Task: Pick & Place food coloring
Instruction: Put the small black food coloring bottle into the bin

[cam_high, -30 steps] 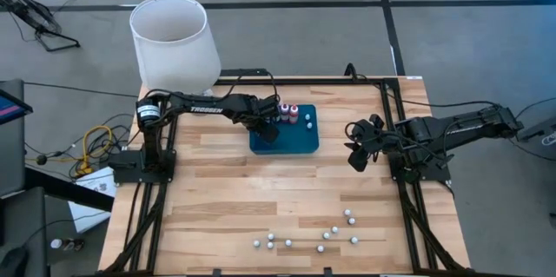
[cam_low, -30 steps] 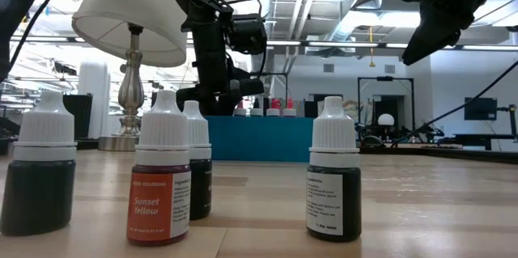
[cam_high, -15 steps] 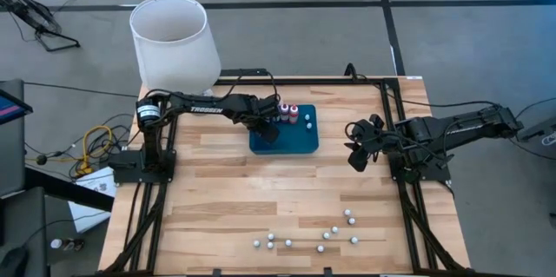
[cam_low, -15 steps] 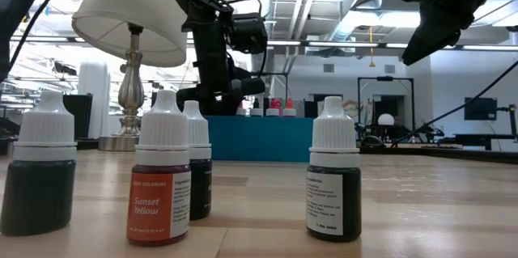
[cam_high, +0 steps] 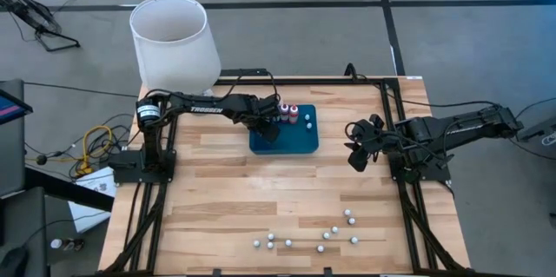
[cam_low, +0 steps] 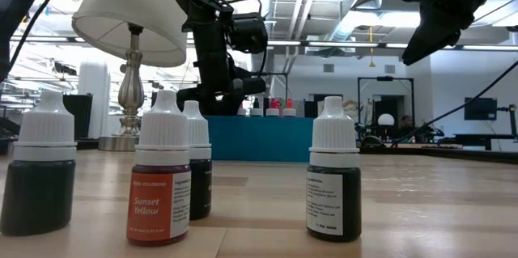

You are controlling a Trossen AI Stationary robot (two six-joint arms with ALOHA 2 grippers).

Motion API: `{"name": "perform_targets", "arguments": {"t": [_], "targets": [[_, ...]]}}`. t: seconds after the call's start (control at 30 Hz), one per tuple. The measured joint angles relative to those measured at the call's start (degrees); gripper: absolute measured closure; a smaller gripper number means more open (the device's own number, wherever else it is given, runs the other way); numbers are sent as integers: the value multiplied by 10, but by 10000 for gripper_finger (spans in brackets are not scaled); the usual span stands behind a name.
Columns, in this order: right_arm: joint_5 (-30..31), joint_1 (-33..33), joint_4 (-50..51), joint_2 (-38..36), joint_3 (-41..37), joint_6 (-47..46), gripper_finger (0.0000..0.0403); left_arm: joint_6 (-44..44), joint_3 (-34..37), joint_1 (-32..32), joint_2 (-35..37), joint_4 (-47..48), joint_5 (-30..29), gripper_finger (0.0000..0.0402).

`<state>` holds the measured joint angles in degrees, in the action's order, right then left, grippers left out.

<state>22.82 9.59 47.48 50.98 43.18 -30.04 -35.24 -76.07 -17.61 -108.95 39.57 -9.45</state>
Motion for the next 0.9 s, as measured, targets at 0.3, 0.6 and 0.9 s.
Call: {"name": "perform_targets", "arguments": {"t": [0.3, 0.6, 0.9], "targets": [[0, 0, 0, 0, 0, 0, 281, -8, 0, 4, 0, 1, -10, 275], [0, 0, 0, 0, 0, 1, 281, -14, -1, 4, 0, 9, -19, 276], [0, 0, 0, 0, 0, 1, 281, -19, -1, 4, 0, 17, -30, 276]]}}
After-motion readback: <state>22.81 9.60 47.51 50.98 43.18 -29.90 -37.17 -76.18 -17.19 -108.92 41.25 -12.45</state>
